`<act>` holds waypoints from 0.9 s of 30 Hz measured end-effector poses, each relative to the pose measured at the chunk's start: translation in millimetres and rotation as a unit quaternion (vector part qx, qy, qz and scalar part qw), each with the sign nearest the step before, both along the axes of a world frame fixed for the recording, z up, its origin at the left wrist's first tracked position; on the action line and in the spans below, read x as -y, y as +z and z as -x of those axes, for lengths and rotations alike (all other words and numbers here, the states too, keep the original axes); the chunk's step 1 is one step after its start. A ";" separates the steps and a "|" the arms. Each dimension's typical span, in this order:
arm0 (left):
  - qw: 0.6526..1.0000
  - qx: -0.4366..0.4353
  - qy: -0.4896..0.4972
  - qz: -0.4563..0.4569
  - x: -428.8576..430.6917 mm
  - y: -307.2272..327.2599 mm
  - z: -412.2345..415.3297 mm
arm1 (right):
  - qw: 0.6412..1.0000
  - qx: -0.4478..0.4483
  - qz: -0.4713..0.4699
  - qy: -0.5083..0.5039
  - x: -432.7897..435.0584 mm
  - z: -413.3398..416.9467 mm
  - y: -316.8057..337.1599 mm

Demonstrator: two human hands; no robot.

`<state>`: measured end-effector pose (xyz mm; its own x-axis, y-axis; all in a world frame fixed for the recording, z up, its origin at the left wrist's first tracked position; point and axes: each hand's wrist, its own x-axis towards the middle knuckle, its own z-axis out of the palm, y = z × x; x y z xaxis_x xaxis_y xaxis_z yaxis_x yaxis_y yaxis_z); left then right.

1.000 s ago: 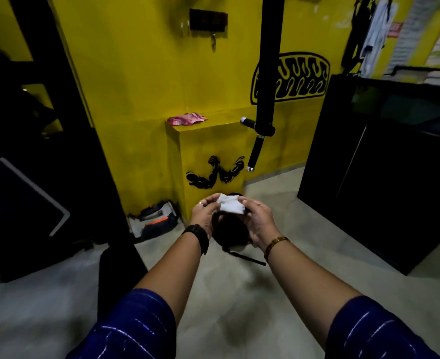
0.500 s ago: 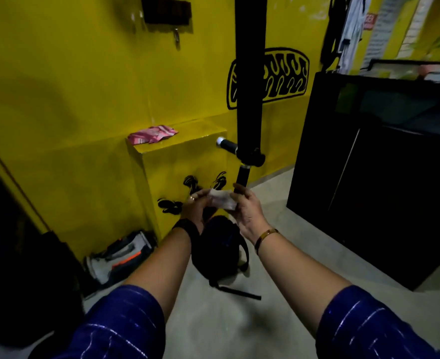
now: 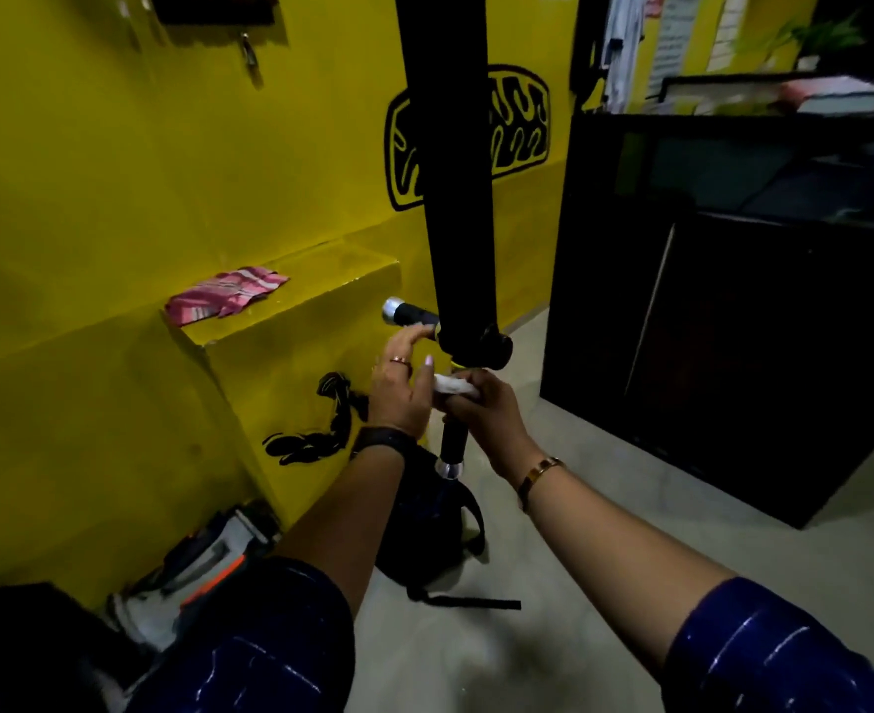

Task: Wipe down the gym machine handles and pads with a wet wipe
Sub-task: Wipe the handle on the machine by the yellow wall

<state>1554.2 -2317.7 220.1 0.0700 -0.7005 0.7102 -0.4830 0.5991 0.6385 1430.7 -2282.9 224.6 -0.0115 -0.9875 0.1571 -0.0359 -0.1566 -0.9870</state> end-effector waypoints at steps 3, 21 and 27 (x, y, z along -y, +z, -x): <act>0.960 0.199 0.020 0.196 22.6 4.8 -4.5 | 0.941 -0.249 0.159 -0.162 9.9 0.7 -14.3; 0.679 0.536 -0.057 0.498 90.0 75.4 -10.1 | 0.722 -0.577 0.368 -0.106 -13.7 10.0 -30.7; 0.645 0.570 -0.073 0.503 96.5 75.2 -13.9 | 0.441 -0.752 0.489 0.025 1.4 19.3 -9.5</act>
